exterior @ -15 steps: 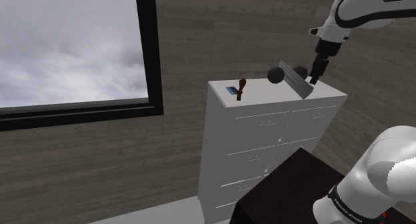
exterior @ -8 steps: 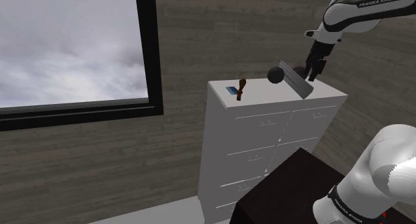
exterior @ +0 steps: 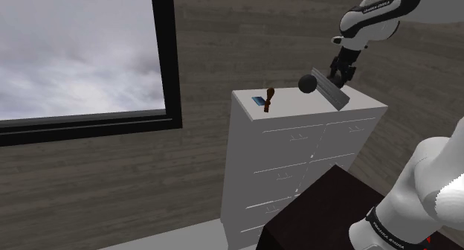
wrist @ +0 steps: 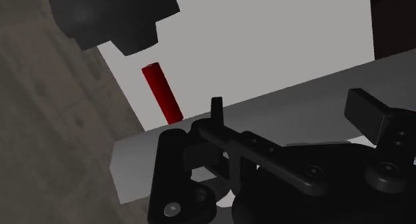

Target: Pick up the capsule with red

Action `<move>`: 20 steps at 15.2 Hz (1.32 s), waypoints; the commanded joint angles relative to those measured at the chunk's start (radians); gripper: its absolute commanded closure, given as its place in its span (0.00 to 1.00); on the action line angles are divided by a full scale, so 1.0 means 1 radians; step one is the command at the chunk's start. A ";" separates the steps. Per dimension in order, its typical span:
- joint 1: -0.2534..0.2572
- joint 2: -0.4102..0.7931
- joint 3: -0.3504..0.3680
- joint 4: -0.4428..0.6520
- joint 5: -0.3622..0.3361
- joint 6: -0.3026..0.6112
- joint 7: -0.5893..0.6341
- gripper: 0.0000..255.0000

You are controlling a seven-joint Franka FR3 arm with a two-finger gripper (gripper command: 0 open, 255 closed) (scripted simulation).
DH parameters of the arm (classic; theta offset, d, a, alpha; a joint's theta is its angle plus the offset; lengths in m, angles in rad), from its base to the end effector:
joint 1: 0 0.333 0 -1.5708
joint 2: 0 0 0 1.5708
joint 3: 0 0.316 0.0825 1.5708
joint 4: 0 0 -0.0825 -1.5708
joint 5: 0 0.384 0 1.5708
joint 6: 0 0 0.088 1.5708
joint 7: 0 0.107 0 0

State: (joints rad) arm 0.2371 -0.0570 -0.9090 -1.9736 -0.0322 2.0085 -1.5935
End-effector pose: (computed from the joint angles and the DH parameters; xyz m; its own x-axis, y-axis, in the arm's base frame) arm 0.4288 -0.3519 0.4898 0.5946 0.8039 0.0133 0.8014 -0.5940 0.0706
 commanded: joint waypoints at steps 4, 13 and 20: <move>-0.083 0.302 -0.010 0.221 0.280 -0.026 -0.347 0.00; -0.190 0.459 0.066 0.308 0.407 0.007 -0.500 0.00; -0.192 0.466 0.070 0.296 0.415 0.024 -0.505 1.00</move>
State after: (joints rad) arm 0.0450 0.4089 -0.8392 -1.6766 0.3821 2.0323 -2.0979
